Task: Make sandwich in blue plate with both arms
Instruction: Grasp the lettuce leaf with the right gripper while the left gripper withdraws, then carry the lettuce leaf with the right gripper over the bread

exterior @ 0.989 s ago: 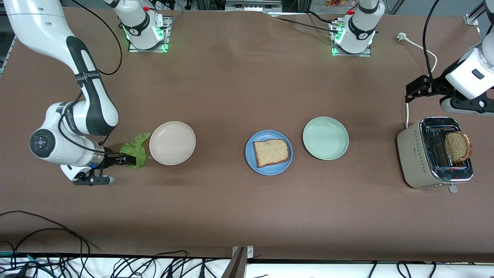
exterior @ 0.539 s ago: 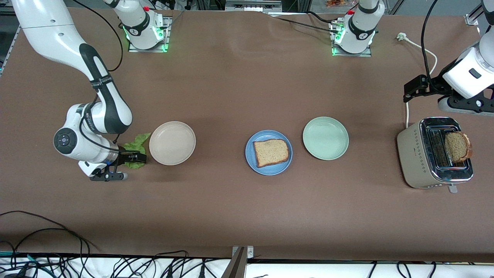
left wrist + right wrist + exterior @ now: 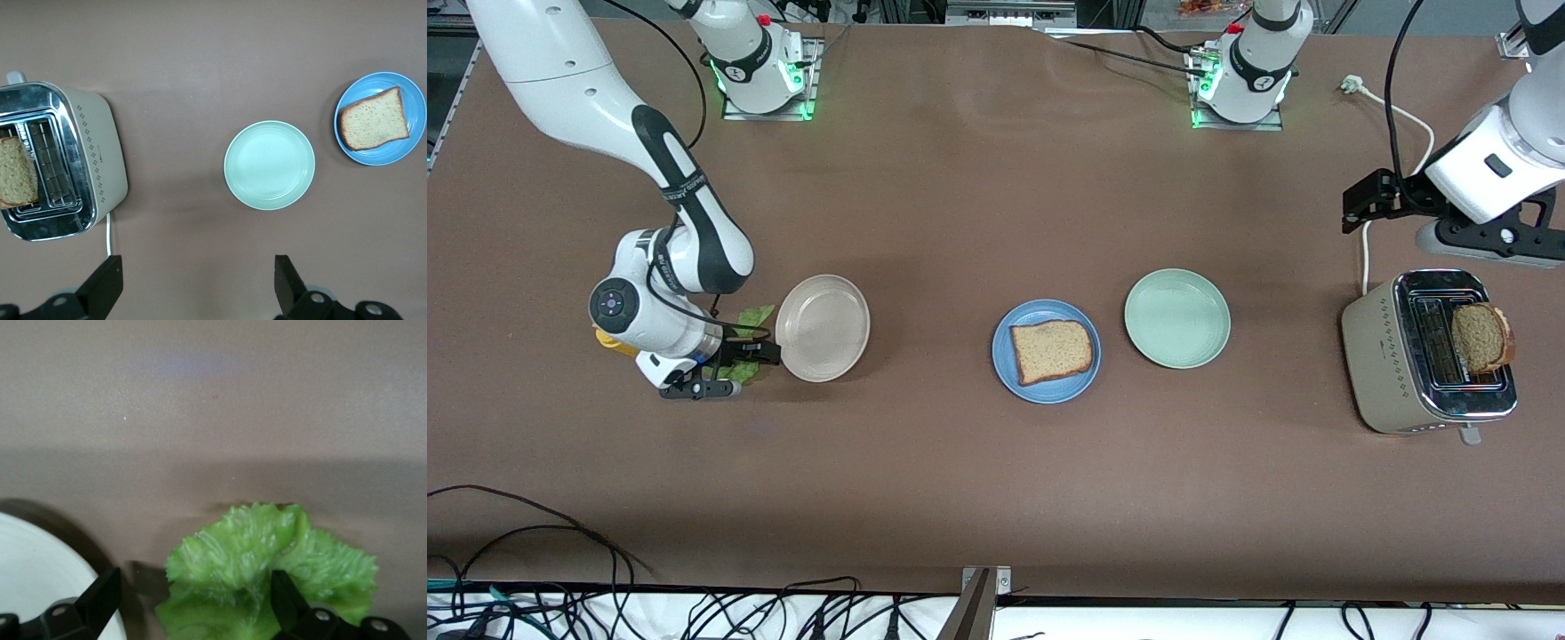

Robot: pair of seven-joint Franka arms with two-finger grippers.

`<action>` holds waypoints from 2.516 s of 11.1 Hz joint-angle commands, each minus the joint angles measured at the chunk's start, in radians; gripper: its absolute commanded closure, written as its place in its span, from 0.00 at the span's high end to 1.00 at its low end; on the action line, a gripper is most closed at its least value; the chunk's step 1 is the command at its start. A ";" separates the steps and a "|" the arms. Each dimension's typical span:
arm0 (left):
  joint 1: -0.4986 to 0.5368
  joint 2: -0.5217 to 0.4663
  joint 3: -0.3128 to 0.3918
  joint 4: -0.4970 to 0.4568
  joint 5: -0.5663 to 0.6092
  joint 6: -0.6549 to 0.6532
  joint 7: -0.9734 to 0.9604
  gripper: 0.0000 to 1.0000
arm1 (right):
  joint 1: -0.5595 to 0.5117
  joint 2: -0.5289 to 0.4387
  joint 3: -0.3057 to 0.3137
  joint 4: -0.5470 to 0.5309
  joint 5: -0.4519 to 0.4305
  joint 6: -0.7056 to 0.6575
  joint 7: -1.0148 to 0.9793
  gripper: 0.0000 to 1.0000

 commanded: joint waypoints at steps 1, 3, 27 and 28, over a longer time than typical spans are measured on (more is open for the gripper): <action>0.008 -0.019 -0.036 -0.011 0.016 0.003 -0.001 1.00 | -0.004 -0.021 0.007 -0.056 0.014 0.041 -0.044 0.90; 0.008 -0.019 -0.036 -0.011 0.016 0.003 -0.011 1.00 | -0.004 -0.021 0.007 -0.050 0.014 0.039 -0.058 0.91; 0.010 -0.016 -0.030 0.001 0.016 0.006 -0.013 1.00 | 0.372 -0.187 -0.018 0.224 0.058 -0.461 0.547 0.00; 0.008 -0.014 -0.032 0.001 0.016 0.007 -0.013 1.00 | 0.454 -0.179 -0.048 0.244 0.060 -0.461 0.629 0.00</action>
